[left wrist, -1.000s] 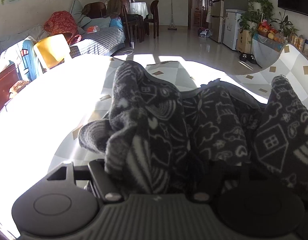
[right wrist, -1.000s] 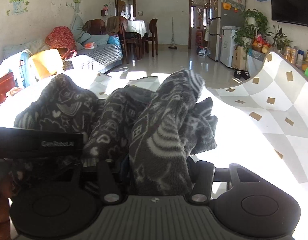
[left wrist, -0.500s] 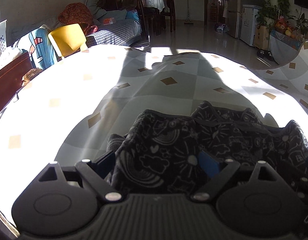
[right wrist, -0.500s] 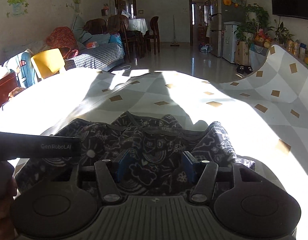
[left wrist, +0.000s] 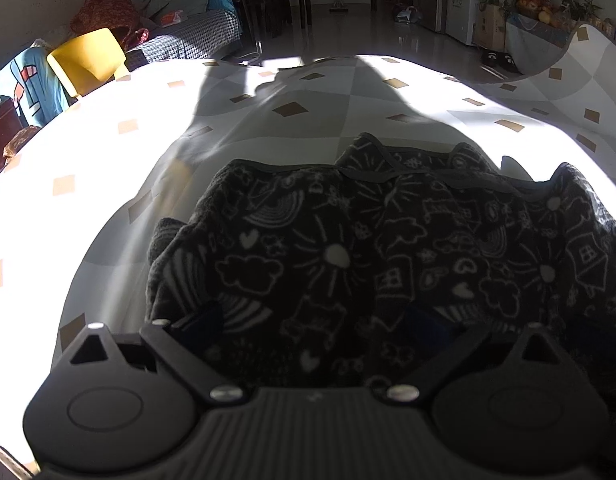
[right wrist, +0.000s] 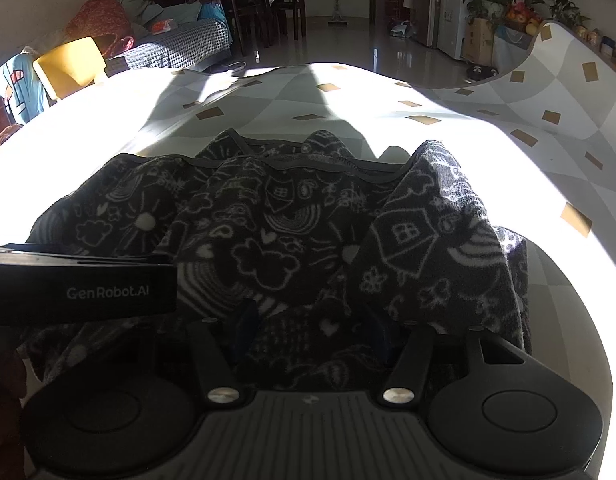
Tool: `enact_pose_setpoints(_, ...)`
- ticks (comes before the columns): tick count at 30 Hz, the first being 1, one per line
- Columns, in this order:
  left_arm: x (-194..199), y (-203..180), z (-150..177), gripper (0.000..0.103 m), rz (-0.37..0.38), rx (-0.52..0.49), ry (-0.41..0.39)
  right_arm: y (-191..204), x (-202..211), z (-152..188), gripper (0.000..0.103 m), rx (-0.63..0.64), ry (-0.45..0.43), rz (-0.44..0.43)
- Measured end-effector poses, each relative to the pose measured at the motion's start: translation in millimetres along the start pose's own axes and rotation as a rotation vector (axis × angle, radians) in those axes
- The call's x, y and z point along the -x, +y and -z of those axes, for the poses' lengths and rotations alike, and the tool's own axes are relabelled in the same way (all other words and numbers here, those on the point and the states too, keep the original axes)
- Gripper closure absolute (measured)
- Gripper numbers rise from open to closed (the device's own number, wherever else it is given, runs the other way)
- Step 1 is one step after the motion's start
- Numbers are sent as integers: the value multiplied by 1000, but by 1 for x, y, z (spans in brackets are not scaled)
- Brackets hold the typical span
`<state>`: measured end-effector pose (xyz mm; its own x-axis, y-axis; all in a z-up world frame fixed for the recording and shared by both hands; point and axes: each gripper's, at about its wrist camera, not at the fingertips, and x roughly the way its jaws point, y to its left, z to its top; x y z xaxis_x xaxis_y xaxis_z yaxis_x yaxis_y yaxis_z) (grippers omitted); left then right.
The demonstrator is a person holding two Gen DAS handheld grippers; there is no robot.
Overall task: Fold clothes
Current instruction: 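Lower the doodle jacket bundle onto the table with both grippers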
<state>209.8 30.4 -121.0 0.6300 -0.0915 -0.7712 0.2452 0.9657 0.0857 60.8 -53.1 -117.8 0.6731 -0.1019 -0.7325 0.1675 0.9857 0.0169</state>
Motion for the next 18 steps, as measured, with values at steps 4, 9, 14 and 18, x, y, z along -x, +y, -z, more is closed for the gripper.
enact_pose_setpoints(4,-9,8,1,0,10,33,28,1,0,3,46,48,-4,69)
enact_pose_setpoints(9,-17,25,1,0,42,114,61,-12,1,2,47,-13,-3,102)
enact_pose_setpoints(14,-19,33,-2,0,63,144,61,-18,4,1,48,-13,-18,152)
enact_pose_setpoints(18,-16,34,-4,2,64,150,54,-25,8,-1,47,-54,-21,173)
